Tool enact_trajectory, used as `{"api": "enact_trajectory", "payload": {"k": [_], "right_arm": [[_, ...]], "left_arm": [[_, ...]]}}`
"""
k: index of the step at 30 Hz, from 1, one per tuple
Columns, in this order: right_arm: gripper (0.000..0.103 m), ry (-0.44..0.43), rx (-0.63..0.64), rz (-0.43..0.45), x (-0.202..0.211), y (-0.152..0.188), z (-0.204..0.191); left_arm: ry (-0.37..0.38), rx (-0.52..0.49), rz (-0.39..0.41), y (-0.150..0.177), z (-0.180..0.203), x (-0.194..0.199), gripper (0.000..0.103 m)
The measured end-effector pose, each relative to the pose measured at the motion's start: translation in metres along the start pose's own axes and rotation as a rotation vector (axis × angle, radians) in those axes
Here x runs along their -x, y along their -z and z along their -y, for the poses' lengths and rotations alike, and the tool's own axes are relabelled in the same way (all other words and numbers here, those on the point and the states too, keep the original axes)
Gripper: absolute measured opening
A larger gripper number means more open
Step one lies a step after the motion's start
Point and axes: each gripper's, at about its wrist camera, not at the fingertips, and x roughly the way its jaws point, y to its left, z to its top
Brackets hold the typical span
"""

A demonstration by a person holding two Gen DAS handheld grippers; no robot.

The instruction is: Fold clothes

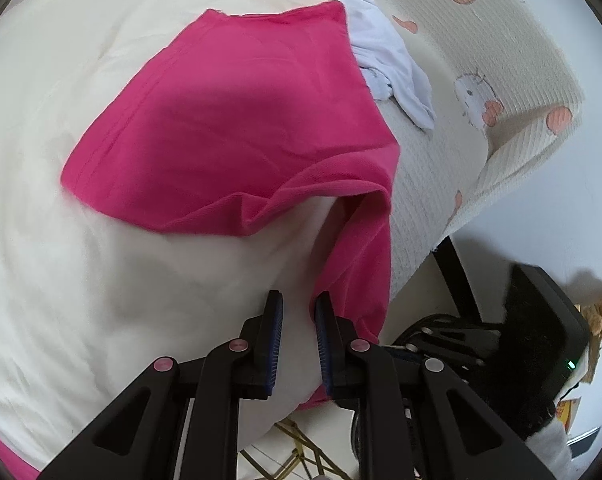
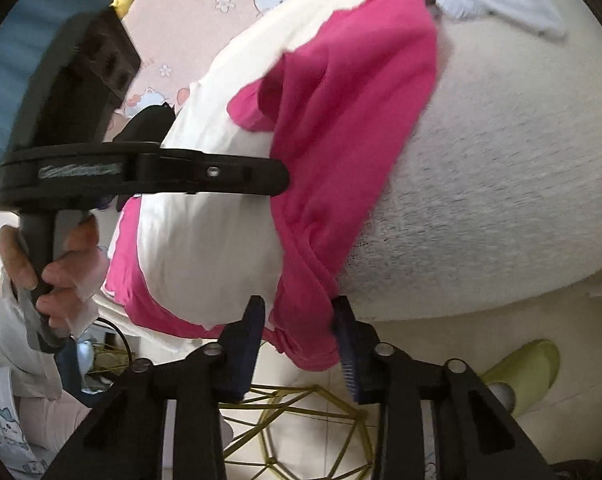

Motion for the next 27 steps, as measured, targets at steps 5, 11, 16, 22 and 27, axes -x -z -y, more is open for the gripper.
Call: {"api": "enact_trajectory", "payload": {"k": [5,11,16,22,27], "right_arm": [[0.022,0.020,0.065,0.048,0.024,0.006,-0.027],[0.008,0.094,0.116,0.006,0.015,0.012,-0.038],[0.008,0.159,0.078,0.008,0.021,0.013,-0.023],[0.011,0.196,-0.024,0.095,0.044,0.012,0.002],[0.029,0.195,-0.023,0.042,0.030,0.013,0.006]], "left_arm": [[-0.028,0.019,0.014,-0.001,-0.008,0.007,0.014],[-0.042,0.030,0.013,0.000,-0.015,0.011,0.014],[-0.047,0.021,0.017,0.000,-0.018,0.011,0.014],[-0.031,0.026,0.015,0.010,-0.028,0.015,0.014],[-0.018,0.035,0.015,0.011,-0.032,0.020,0.014]]}}
